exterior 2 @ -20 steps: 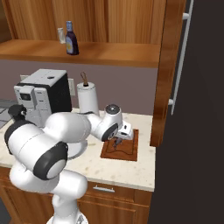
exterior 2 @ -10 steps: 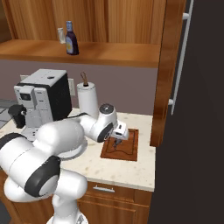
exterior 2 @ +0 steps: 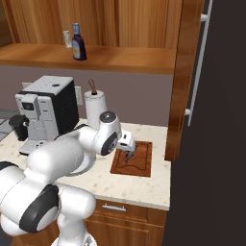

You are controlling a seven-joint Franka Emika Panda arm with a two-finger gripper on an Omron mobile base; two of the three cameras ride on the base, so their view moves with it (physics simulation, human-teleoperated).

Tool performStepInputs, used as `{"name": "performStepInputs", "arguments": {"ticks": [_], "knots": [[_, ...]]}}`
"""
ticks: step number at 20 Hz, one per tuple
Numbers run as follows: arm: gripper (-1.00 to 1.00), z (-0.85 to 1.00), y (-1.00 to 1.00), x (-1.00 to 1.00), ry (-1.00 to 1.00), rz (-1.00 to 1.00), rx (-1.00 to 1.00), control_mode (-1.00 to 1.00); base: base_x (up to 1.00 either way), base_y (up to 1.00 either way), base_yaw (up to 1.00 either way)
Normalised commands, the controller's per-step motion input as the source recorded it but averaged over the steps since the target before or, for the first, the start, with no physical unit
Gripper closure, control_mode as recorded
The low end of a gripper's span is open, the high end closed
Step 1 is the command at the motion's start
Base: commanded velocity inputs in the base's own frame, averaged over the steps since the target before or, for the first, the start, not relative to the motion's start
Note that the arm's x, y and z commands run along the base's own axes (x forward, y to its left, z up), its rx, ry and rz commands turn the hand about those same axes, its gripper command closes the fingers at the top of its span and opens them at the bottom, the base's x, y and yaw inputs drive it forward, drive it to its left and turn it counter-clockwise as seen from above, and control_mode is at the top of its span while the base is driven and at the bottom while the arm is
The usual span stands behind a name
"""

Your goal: Pick the fish from the plate and place it on the cutting board. Then pick the condiment bottle from the cabinet and place it next to the cutting board.

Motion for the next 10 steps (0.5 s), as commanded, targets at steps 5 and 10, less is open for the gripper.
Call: {"name": "performStepInputs", "arguments": {"ticks": [5, 10], "knots": [[-1.00, 0.13, 0.24, -0.08, -0.01, 0.06, -0.03, -1.00, 0.00, 0.00, 0.00], [-1.00, 0.11, 0.21, -0.08, -0.02, 0.08, 0.00, -1.00, 0.00, 0.00, 0.00]]}}
